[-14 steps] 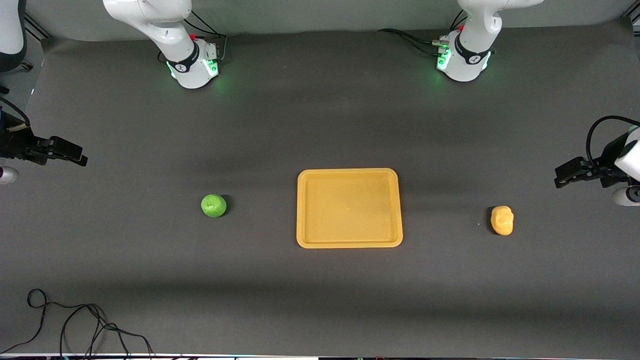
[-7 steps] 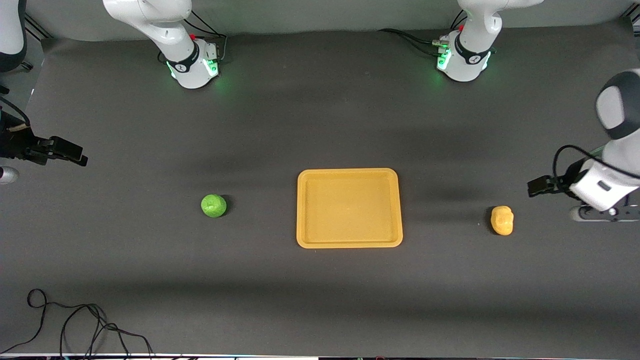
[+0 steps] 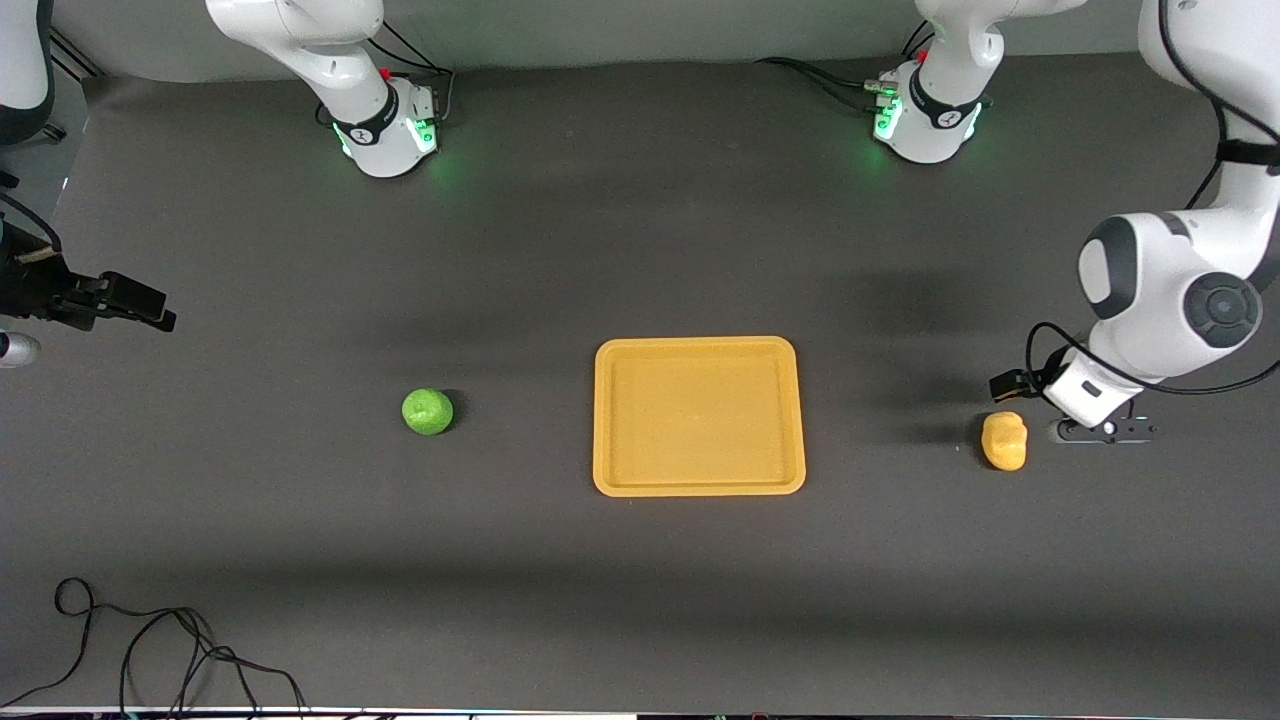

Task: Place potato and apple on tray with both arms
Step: 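Reach the left gripper down to the yellow potato and grasp it, then carry the potato with the left gripper over the orange tray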

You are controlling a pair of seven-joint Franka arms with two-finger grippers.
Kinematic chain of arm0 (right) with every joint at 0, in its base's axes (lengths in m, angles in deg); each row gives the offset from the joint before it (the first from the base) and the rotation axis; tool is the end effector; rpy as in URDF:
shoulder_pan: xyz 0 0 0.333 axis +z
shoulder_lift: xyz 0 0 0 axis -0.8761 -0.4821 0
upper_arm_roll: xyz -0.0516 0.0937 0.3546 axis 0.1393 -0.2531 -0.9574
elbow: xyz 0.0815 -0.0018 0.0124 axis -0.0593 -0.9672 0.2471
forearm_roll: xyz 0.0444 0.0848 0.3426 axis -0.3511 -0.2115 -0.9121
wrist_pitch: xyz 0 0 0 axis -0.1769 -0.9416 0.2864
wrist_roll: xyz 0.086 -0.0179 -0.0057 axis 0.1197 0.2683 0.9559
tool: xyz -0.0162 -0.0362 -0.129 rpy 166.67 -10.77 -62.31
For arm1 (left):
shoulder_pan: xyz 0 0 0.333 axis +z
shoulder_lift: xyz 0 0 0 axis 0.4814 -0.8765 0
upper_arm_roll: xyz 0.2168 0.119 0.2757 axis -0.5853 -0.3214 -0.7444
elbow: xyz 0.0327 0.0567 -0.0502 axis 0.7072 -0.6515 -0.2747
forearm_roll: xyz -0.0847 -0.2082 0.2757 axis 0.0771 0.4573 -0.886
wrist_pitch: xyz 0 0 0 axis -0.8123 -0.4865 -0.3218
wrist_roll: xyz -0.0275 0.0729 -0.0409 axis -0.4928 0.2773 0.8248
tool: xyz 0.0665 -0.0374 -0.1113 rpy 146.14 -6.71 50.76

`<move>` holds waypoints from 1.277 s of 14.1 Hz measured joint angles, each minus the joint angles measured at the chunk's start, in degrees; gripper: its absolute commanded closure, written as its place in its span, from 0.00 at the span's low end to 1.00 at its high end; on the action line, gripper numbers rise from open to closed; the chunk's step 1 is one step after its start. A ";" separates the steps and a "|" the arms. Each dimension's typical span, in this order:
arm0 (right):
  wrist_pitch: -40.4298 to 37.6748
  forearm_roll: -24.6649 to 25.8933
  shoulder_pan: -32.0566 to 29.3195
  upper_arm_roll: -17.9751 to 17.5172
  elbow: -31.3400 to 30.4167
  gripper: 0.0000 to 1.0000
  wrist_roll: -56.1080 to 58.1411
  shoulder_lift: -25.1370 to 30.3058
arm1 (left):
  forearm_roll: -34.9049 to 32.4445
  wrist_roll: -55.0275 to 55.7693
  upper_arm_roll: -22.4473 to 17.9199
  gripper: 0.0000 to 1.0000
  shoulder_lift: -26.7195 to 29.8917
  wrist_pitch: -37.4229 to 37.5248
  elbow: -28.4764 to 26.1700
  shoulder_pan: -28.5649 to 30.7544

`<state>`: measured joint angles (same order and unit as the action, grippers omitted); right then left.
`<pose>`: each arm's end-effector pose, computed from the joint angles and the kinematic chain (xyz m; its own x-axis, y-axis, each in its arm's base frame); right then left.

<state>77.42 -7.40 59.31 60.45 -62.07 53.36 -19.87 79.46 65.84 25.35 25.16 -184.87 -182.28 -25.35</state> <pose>0.5342 -0.0322 0.6196 0.9981 -0.0442 -0.0424 -0.0443 -0.9990 -0.0017 0.5649 0.0243 0.3298 0.9993 0.0076 -0.0362 0.0075 -1.0000 -0.0033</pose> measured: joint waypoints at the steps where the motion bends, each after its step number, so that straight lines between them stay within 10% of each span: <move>1: 0.00 0.00 -0.01 0.00 -0.02 0.00 0.43 0.00 | -0.25 -0.30 0.01 0.03 -1.32 -1.78 -0.33 -0.01; 8: -0.01 0.00 -0.03 0.00 -0.09 0.00 1.23 0.00 | -1.78 -4.71 0.01 0.17 -10.88 -8.20 4.59 -0.01; 11: -0.01 0.00 -0.04 0.00 -0.09 0.00 1.24 0.00 | -1.82 -7.92 -0.02 0.46 -12.97 -7.86 7.30 0.01; 15: -0.02 0.00 -0.05 0.00 -0.10 0.00 1.25 0.00 | -1.83 -8.22 -0.03 0.78 -13.82 2.30 13.24 0.20; 18: -0.02 0.00 -0.06 0.00 -0.14 0.00 1.25 -0.04 | -1.73 -3.98 0.55 0.82 -13.03 11.42 18.47 -0.55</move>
<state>77.39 -7.40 59.25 60.46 -62.21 54.62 -19.92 77.73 61.86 25.90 12.12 -173.44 -163.81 -25.89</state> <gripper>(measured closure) 0.000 0.449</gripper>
